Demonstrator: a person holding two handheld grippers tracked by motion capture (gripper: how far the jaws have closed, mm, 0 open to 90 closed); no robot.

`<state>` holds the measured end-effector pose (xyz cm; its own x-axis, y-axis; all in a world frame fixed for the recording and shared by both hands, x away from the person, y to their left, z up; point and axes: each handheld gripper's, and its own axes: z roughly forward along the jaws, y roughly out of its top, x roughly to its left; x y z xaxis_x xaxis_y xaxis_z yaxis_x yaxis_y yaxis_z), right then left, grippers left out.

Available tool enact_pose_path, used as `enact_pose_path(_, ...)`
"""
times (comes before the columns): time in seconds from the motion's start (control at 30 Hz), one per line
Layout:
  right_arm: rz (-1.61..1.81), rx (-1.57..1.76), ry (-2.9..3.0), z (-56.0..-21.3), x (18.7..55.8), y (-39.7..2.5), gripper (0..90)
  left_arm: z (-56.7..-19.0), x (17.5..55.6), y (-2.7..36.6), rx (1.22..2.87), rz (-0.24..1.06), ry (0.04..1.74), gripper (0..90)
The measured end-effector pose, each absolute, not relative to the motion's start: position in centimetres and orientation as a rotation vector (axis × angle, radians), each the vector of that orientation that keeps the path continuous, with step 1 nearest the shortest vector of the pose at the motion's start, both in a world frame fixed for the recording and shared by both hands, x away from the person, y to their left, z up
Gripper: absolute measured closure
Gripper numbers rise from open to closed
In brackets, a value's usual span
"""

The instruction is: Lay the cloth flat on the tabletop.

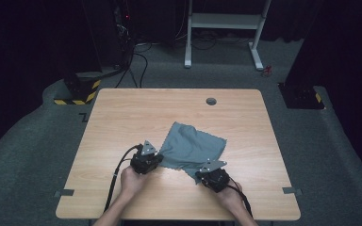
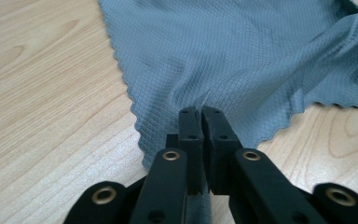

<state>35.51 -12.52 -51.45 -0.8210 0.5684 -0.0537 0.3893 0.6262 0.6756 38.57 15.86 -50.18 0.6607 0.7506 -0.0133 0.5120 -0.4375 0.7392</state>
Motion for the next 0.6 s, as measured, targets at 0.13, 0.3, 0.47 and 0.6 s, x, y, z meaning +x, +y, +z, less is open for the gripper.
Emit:
enact_pose_path(0.13,0.965,0.737,2.593,-51.4,34.7,-13.8,89.8,-50.0,38.0,15.9,2.156,0.375,0.949,88.0)
enact_pose_path(0.3,0.974,0.744,2.608,-51.3,33.9,-15.6,89.1,-50.5,37.0,15.5,2.191,0.356,0.934,84.2)
enact_pose_path(0.47,0.979,0.807,2.571,-51.1,33.7,-16.9,79.7,-50.6,37.2,15.7,2.148,0.363,0.972,72.3)
enact_pose_path(0.6,1.045,0.905,2.472,-50.7,34.1,-17.4,76.4,-50.9,38.2,15.8,2.147,0.426,1.023,61.5)
